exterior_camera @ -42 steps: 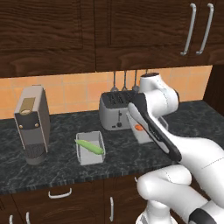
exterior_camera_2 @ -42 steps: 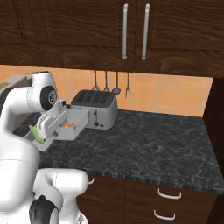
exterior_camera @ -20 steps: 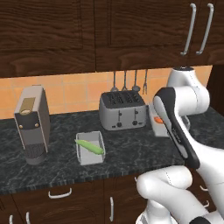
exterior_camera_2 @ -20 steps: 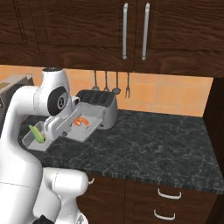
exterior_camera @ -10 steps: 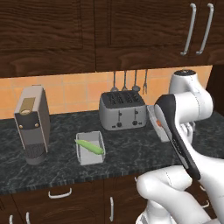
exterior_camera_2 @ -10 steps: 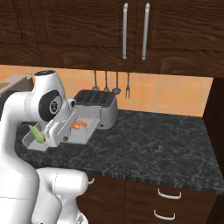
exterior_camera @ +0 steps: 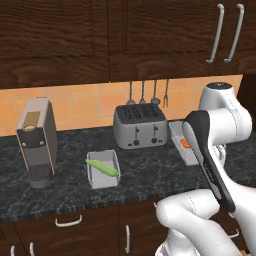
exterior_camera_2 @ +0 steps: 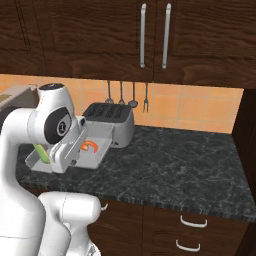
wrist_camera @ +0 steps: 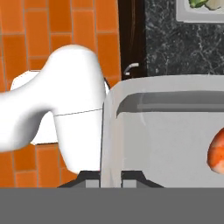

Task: Take the meat container that has the shrimp and place it on the second highest rack of the freezer. Then take the vegetable container that has the garlic and corn and place it on the highest rack of the freezer.

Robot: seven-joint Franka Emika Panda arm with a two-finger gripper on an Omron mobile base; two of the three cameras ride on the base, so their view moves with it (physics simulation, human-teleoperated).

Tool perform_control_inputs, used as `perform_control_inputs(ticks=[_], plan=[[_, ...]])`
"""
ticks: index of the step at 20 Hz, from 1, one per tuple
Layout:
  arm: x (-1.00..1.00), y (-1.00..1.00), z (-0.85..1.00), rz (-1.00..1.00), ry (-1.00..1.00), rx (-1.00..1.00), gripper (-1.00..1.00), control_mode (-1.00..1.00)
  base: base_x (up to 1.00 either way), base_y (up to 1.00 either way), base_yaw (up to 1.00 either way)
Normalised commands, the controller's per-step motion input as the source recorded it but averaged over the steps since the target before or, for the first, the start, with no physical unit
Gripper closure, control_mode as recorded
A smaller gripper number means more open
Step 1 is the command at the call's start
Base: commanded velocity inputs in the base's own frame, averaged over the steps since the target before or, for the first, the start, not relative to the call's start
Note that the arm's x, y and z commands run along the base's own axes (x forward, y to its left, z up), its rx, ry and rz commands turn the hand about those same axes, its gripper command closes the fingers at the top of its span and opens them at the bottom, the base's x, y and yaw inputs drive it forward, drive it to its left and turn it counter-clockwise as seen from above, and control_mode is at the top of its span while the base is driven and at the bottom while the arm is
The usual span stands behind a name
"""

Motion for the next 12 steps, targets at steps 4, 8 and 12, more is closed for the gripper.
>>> perform_control_inputs(ticks=[4,8,12], plan=[[-0.01,0.00,0.00,0.00,0.00,0.02,1.00,1.00,-0.06,0.00,0.00],[0.00,0.00,0.00,0.00,0.00,0.00,1.00,1.00,-0.72,0.00,0.06],[0.00,0.00,0.00,0.00,0.00,0.00,1.00,1.00,-0.49,0.10,0.59]])
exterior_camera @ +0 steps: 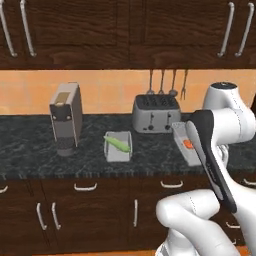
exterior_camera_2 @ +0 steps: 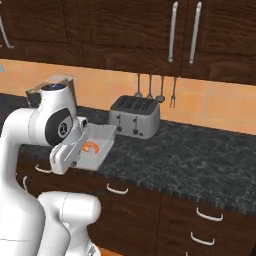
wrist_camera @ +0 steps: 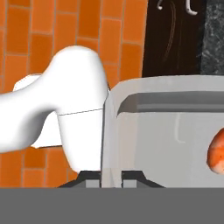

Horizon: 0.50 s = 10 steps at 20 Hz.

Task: Take the meat container that has the shrimp and place it on the second highest rack of the freezer. Then take the vegetable container that has the garlic and corn and place it on the highest rack of the freezer.

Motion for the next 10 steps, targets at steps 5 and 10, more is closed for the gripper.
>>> perform_control_inputs(ticks=[5,10], plan=[[0.00,0.00,0.00,0.00,0.00,0.00,1.00,1.00,0.09,0.20,0.87],[0.00,0.00,0.00,0.00,0.00,0.00,1.00,1.00,0.05,0.00,0.96]])
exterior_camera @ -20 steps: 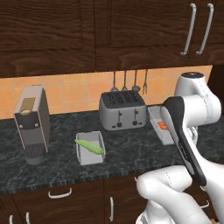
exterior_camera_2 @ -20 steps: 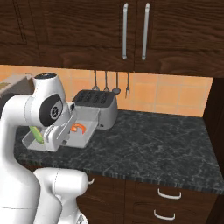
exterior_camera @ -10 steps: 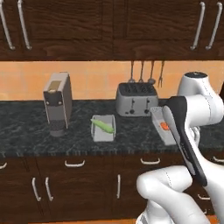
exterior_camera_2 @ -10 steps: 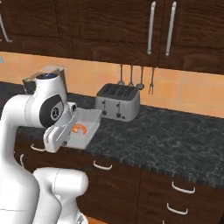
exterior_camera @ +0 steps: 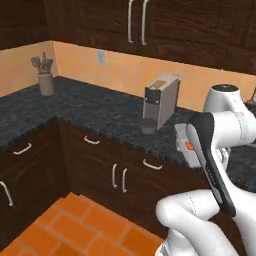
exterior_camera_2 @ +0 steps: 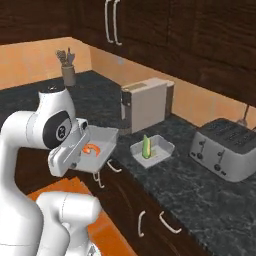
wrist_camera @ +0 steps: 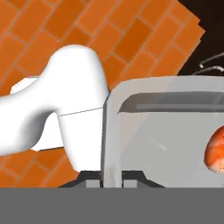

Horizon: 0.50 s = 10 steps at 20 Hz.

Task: Take the meat container that has the shrimp and place it on the second highest rack of the freezer. Then take the vegetable container that has the garlic and corn and place it on the highest rack of the freezer.

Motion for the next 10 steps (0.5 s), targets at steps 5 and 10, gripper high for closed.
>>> perform_control_inputs(ticks=[5,10], plan=[[0.00,0.00,0.00,0.00,0.00,0.00,1.00,1.00,0.03,0.00,0.98],[0.00,0.00,0.00,0.00,0.00,0.00,1.00,1.00,0.00,0.00,1.00]])
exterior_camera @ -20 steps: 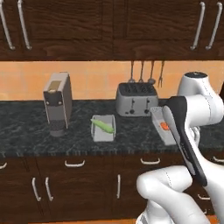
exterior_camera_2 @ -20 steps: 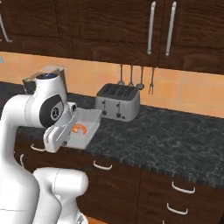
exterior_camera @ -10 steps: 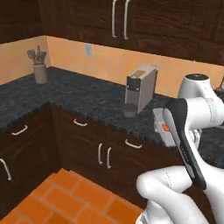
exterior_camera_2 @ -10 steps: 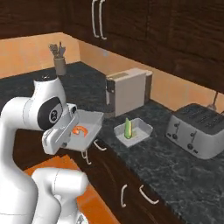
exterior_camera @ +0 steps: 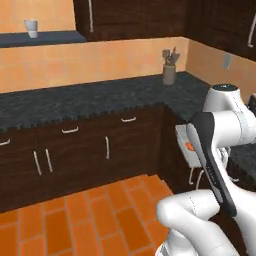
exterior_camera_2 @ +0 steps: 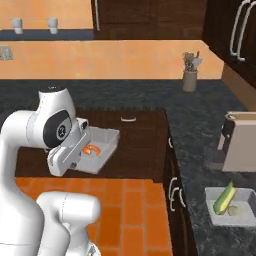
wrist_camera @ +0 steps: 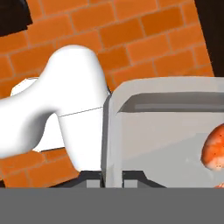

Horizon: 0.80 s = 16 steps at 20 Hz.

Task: Take the meat container that has the shrimp and place it on the second highest rack of the freezer. Then take the vegetable container that has the garlic and corn and place it on the highest rack of the freezer.

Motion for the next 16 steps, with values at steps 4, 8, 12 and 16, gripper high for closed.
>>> perform_control_inputs(ticks=[4,8,12,16], plan=[[0.00,0.00,0.00,0.00,0.00,0.00,1.00,1.00,0.00,0.00,1.00],[0.00,0.00,0.00,0.00,0.00,0.00,1.00,1.00,0.00,0.00,1.00],[0.00,0.00,0.00,0.00,0.00,0.00,1.00,1.00,0.00,0.00,1.00],[0.00,0.00,0.00,0.00,0.00,0.00,1.00,1.00,0.00,0.00,1.00]])
